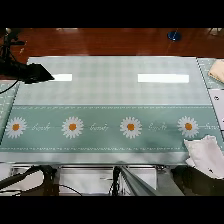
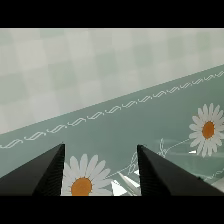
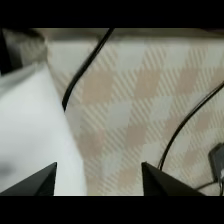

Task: Fold the shirts.

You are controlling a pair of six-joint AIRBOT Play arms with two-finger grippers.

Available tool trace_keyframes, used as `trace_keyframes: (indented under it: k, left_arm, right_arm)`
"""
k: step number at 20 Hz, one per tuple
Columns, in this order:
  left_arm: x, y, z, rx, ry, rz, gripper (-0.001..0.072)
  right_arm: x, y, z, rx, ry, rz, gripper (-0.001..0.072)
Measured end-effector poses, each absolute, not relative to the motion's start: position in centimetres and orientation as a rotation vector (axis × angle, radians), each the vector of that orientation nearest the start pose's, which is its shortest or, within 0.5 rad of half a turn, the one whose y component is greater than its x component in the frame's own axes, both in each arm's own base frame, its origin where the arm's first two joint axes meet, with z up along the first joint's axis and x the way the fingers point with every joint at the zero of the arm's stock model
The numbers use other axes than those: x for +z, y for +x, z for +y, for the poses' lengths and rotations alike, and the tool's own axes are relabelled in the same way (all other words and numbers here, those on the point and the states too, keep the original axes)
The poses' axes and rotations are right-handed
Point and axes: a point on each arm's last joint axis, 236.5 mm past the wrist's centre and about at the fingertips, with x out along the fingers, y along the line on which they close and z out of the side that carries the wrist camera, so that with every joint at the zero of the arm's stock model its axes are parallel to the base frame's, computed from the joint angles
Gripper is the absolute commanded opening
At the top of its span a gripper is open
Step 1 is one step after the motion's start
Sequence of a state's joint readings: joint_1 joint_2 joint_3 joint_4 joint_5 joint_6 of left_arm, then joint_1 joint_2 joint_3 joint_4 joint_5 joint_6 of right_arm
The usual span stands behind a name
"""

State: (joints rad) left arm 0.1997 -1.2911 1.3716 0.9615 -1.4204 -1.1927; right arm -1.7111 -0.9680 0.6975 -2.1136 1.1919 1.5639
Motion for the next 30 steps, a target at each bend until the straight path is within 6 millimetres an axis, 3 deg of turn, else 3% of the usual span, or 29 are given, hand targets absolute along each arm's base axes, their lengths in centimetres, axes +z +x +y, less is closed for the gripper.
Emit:
trace_keyframes:
  k: [1, 2, 4, 5, 6, 8, 9, 10, 11, 12, 13, 14, 15, 17, 18, 19, 21, 25, 27, 29, 30]
  left_arm:
    - [10.3, 39.0, -5.8, -0.497, -0.277, 1.139, 0.0534]
    - [10.3, 39.2, -5.7, -0.492, -0.279, 1.133, 0.0534]
    - [10.1, 40.1, -5.6, -0.477, -0.287, 1.114, 0.0534]
    - [10.0, 40.6, -5.5, -0.471, -0.294, 1.099, 0.0534]
    - [10.2, 41.3, -5.7, -0.468, -0.307, 1.072, 0.0534]
    - [11.2, 43.2, -6.6, -0.470, -0.346, 0.992, 0.0527]
    - [11.9, 44.2, -7.2, -0.473, -0.367, 0.942, 0.0500]
    - [12.7, 45.1, -8.0, -0.487, -0.373, 0.891, 0.0452]
    - [13.4, 45.7, -9.1, -0.510, -0.367, 0.851, 0.0453]
    - [13.7, 45.9, -10.2, -0.537, -0.351, 0.830, 0.0453]
    - [13.8, 45.8, -11.3, -0.564, -0.328, 0.823, 0.0452]
    - [13.6, 45.4, -12.6, -0.594, -0.294, 0.832, 0.0452]
    - [12.9, 44.5, -13.8, -0.625, -0.249, 0.866, 0.0452]
    - [10.9, 43.0, -15.0, -0.628, -0.138, 0.947, 0.0452]
    - [9.6, 42.3, -15.0, -0.599, -0.073, 0.998, 0.0425]
    - [8.4, 41.9, -14.7, -0.552, -0.016, 1.042, 0.0379]
    - [6.6, 41.5, -13.6, -0.448, 0.077, 1.110, 0.0381]
    - [4.7, 41.3, -12.2, -0.326, 0.158, 1.174, 0.0383]
    - [4.3, 41.3, -11.7, -0.297, 0.174, 1.186, 0.0422]
    - [4.2, 41.4, -11.5, -0.281, 0.181, 1.187, 0.0602]
    - [4.1, 41.6, -11.4, -0.272, 0.181, 1.183, 0.0628]
  right_arm:
    - [-1.9, -13.8, -25.7, -1.608, 0.826, 1.415, 0.0222]
    - [-1.8, -12.0, -27.9, -1.619, 0.834, 1.252, 0.0223]
    - [-0.7, -6.6, -32.8, -1.579, 0.881, 0.869, 0.0190]
    - [0.8, -3.1, -35.5, -1.524, 0.901, 0.661, 0.0124]
    - [2.7, 0.4, -37.7, -1.453, 0.916, 0.482, 0.0123]
    - [8.4, 8.5, -41.2, -1.247, 0.897, 0.180, 0.0124]
    - [11.7, 14.0, -41.9, -1.090, 0.869, 0.085, 0.0124]
    - [15.3, 20.6, -41.3, -0.904, 0.829, 0.023, 0.0124]
    - [18.8, 28.8, -38.7, -0.675, 0.782, -0.002, 0.0124]
    - [21.4, 36.3, -34.1, -0.456, 0.731, 0.015, 0.0124]
    - [22.9, 42.7, -27.8, -0.247, 0.672, 0.070, 0.0125]
    - [23.2, 46.9, -21.6, -0.083, 0.614, 0.142, 0.0125]
    - [22.5, 49.8, -15.6, 0.047, 0.539, 0.237, 0.0133]
    - [18.5, 51.6, -6.0, 0.227, 0.360, 0.474, 0.0133]
    - [15.8, 51.0, -2.4, 0.280, 0.259, 0.614, 0.0134]
    - [13.1, 49.9, -0.6, 0.284, 0.162, 0.754, 0.0134]
    - [8.8, 46.5, -0.2, 0.219, 0.064, 1.023, 0.0202]
    - [5.8, 41.4, -0.3, 0.164, 0.090, 1.309, 0.0221]
    - [4.9, 39.5, -0.7, 0.146, 0.078, 1.404, 0.0222]
    - [4.2, 38.3, -0.9, 0.139, 0.069, 1.461, 0.0248]
    - [3.9, 38.0, -0.8, 0.145, 0.062, 1.477, 0.0332]
